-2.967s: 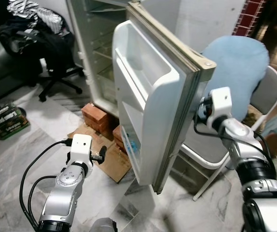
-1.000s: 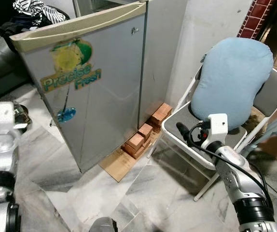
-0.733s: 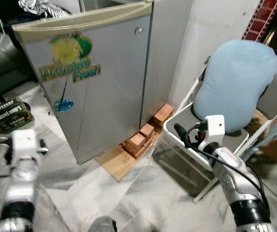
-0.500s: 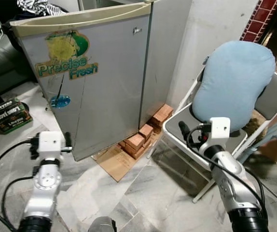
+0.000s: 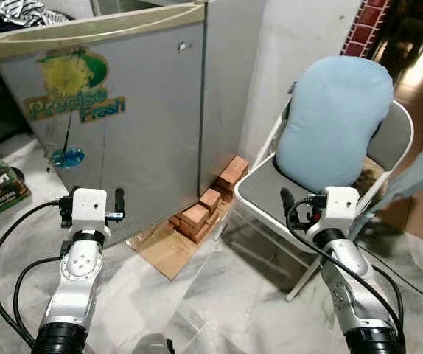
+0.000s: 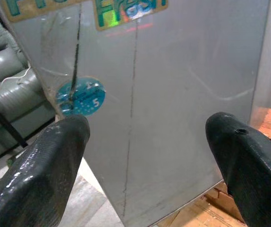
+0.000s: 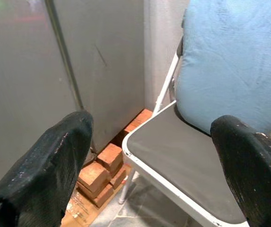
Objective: Restocking fridge
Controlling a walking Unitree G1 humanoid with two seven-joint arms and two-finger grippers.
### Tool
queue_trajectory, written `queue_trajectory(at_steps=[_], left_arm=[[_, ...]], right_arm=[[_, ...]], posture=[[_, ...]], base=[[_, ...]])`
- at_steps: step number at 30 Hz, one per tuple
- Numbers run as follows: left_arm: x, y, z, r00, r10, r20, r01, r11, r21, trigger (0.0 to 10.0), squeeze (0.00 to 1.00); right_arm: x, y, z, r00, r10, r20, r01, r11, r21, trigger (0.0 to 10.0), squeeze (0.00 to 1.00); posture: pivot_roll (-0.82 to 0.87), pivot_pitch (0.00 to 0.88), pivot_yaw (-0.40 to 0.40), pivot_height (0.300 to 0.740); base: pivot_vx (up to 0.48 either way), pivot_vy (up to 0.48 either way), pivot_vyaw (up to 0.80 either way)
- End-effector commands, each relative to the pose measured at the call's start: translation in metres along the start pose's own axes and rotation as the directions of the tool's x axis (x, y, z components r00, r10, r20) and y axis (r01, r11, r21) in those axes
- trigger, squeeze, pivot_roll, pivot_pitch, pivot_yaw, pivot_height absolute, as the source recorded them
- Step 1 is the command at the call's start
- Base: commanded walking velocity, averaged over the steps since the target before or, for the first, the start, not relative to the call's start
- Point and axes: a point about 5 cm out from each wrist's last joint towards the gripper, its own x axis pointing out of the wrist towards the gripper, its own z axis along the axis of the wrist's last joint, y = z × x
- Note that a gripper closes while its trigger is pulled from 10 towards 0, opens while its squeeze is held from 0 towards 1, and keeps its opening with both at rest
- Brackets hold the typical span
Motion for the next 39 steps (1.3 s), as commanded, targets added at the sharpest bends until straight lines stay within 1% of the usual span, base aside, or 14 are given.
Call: queue_trajectory(at_steps=[1,3,4,6,10,15,18,19,22,27,29,30,35,39], left_arm=[[0.007,0.014,0.002,1.000,0.030,-0.005,-0.030,1.000,0.009,10.0,0.00],[0.012,0.021,0.005,0.999,0.039,-0.004,-0.039,0.999,0.011,10.0,0.00],[0.019,0.030,0.008,0.998,0.061,-0.005,-0.061,0.998,0.013,10.0,0.00],[0.021,0.032,0.009,0.998,0.065,-0.005,-0.065,0.998,0.013,10.0,0.00],[0.034,0.042,0.020,0.996,0.083,0.013,-0.083,0.996,0.026,10.0,0.00],[0.046,0.047,0.025,0.995,0.099,0.002,-0.099,0.995,0.013,10.0,0.00],[0.052,0.049,0.028,0.996,0.091,0.001,-0.090,0.994,0.059,10.0,0.00],[0.053,0.048,0.028,0.996,0.089,0.002,-0.089,0.994,0.059,10.0,0.00],[0.059,0.049,0.029,0.994,0.108,-0.025,-0.107,0.994,0.022,10.0,0.00],[0.063,0.052,0.028,0.990,0.130,-0.054,-0.129,0.992,0.008,10.0,0.00],[0.064,0.053,0.027,0.987,0.146,-0.062,-0.148,0.989,-0.017,10.0,0.00],[0.064,0.055,0.026,0.984,0.164,-0.072,-0.164,0.986,-0.002,10.0,0.00],[0.066,0.055,0.026,0.985,0.158,-0.065,-0.159,0.987,0.000,10.0,0.00],[0.064,0.063,0.024,0.978,0.198,-0.062,-0.197,0.980,0.021,10.0,0.00]], right_arm=[[-0.001,-0.001,0.006,1.000,-0.003,0.024,0.003,1.000,-0.009,10.0,0.00],[-0.001,-0.002,0.006,1.000,-0.008,0.023,0.008,1.000,-0.008,10.0,0.00],[-0.002,-0.003,0.006,1.000,-0.014,0.025,0.014,1.000,-0.007,10.0,0.00],[-0.002,-0.004,0.006,1.000,-0.015,0.026,0.015,1.000,-0.006,10.0,0.00],[-0.003,-0.004,0.007,0.999,-0.020,0.033,0.020,1.000,-0.010,10.0,0.00],[-0.005,-0.004,0.008,0.999,-0.027,0.036,0.027,1.000,-0.012,10.0,0.00],[-0.006,-0.005,0.009,0.999,-0.032,0.039,0.033,0.999,-0.013,10.0,0.00],[-0.006,-0.005,0.009,0.999,-0.033,0.039,0.033,0.999,-0.013,10.0,0.00],[-0.005,-0.004,0.009,0.998,-0.037,0.044,0.038,0.999,-0.014,10.0,0.00],[-0.006,-0.006,0.011,0.998,-0.046,0.049,0.046,0.999,-0.017,10.0,0.00],[-0.007,-0.007,0.010,0.998,-0.051,0.049,0.052,0.999,-0.017,10.0,0.00],[-0.007,-0.007,0.010,0.997,-0.053,0.048,0.054,0.998,-0.017,10.0,0.00],[-0.006,-0.005,0.010,0.997,-0.053,0.050,0.054,0.998,-0.016,10.0,0.00],[-0.006,-0.006,0.009,0.997,-0.052,0.049,0.053,0.998,-0.016,10.0,0.00]], posture=[[-0.02,0.000,-0.001,0.740],[-0.02,0.000,-0.003,0.740],[-0.02,0.000,-0.003,0.740],[-0.02,0.000,-0.003,0.740],[-0.02,0.000,0.000,0.740],[-0.03,0.000,0.004,0.740],[-0.04,0.000,0.005,0.740],[-0.04,0.000,0.005,0.740],[-0.04,0.000,0.007,0.740],[-0.04,0.000,0.010,0.740],[-0.04,0.000,0.012,0.740],[-0.04,0.000,0.011,0.740],[-0.04,0.000,0.011,0.740],[-0.04,0.000,0.011,0.740]], base=[[0.000,0.000,-0.46],[0.000,0.405,-0.68],[0.000,0.480,-0.54],[0.000,0.480,-0.54],[0.000,0.480,0.00],[0.000,0.477,0.00],[0.139,0.295,0.00],[0.416,0.000,0.00],[0.442,0.000,0.00],[0.429,0.100,0.00],[0.353,0.324,0.00],[0.000,0.000,0.00],[0.000,0.000,0.00],[0.000,0.000,0.00]])
